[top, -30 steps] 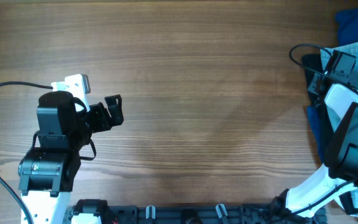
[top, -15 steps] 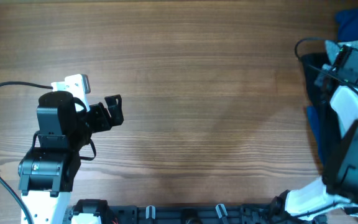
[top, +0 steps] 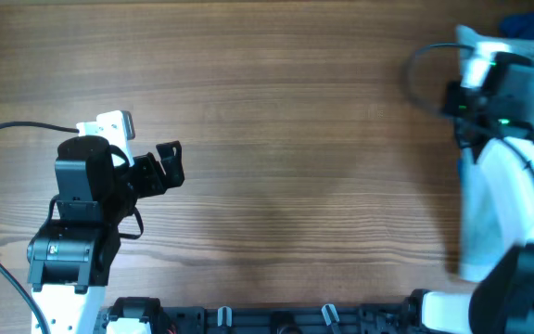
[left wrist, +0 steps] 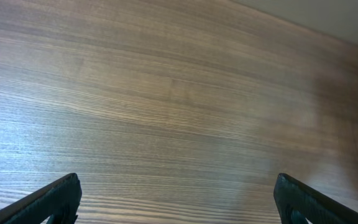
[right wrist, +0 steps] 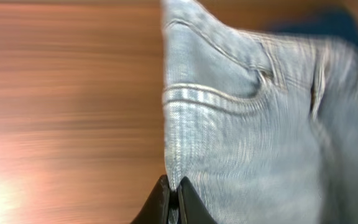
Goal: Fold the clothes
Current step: 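Drag the shorts left onto the table center with the right gripper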
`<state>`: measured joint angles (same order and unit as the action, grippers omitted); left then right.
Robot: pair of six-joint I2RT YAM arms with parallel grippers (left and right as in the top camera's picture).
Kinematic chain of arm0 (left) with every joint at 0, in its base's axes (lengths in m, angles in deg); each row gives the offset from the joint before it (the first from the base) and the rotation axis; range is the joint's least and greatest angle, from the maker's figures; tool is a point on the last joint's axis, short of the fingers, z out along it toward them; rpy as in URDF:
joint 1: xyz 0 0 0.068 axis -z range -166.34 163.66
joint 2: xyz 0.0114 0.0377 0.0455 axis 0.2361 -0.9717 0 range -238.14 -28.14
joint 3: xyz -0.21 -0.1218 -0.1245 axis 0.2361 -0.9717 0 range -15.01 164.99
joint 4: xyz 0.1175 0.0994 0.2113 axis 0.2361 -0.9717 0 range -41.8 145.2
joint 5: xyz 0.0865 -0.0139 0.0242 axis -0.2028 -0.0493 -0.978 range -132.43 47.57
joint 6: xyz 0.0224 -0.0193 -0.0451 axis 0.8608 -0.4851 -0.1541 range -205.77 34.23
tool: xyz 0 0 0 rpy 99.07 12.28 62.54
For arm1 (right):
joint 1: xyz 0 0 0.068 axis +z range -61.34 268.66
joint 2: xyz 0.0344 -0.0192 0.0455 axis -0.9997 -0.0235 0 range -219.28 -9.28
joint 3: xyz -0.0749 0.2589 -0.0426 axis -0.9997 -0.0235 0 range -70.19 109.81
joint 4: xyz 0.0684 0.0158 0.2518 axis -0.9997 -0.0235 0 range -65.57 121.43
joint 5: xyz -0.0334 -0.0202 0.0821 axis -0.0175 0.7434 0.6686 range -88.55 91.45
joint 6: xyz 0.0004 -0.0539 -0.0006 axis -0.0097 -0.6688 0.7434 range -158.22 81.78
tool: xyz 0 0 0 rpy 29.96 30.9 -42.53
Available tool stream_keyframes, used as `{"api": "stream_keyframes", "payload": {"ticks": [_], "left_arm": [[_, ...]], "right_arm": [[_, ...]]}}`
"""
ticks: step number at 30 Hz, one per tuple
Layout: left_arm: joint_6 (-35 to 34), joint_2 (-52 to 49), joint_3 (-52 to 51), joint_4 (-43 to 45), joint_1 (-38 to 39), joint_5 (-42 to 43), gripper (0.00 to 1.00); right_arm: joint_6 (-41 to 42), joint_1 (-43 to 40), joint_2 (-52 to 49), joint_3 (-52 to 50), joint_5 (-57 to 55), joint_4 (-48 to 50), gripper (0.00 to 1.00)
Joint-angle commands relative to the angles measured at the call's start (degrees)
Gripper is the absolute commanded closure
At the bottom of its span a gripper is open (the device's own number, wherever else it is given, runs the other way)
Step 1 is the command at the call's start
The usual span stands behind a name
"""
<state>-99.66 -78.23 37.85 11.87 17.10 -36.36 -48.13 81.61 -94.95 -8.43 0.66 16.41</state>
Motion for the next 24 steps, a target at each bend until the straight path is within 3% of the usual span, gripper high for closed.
{"api": "stream_keyframes", "payload": {"ticks": [1,8,9,10,13,19,24], "left_arm": [[-0.3,-0.2,1.2,0.2,0.3,1.0,0.0],[-0.3,-0.2,1.2,0.2,0.3,1.0,0.0],[-0.3,-0.2,1.2,0.2,0.3,0.9,0.0],[-0.3,-0.2,1.2,0.2,0.3,0.9,0.0],[-0.3,-0.2,1.2,0.2,0.3,0.9,0.0],[-0.3,-0.2,1.2,-0.6,0.3,0.9,0.0],[-0.3,-0.2,1.2,-2.1,0.3,0.9,0.0]], "right_arm": [[-8.4,13.6,6.8,3.5,10.6,-1.0,0.96],[-9.6,30.4,0.8,3.4,10.5,-11.3,0.95],[-9.6,31.5,0.0,3.4,10.5,-11.8,0.89],[-9.5,33.2,-1.2,3.4,10.3,-12.3,0.7],[-8.4,35.5,-2.6,3.4,8.5,-12.6,0.41],[3.8,35.3,-0.6,3.5,1.0,-14.8,0.38],[14.2,33.7,2.7,3.4,-5.4,-23.4,0.38]]}}
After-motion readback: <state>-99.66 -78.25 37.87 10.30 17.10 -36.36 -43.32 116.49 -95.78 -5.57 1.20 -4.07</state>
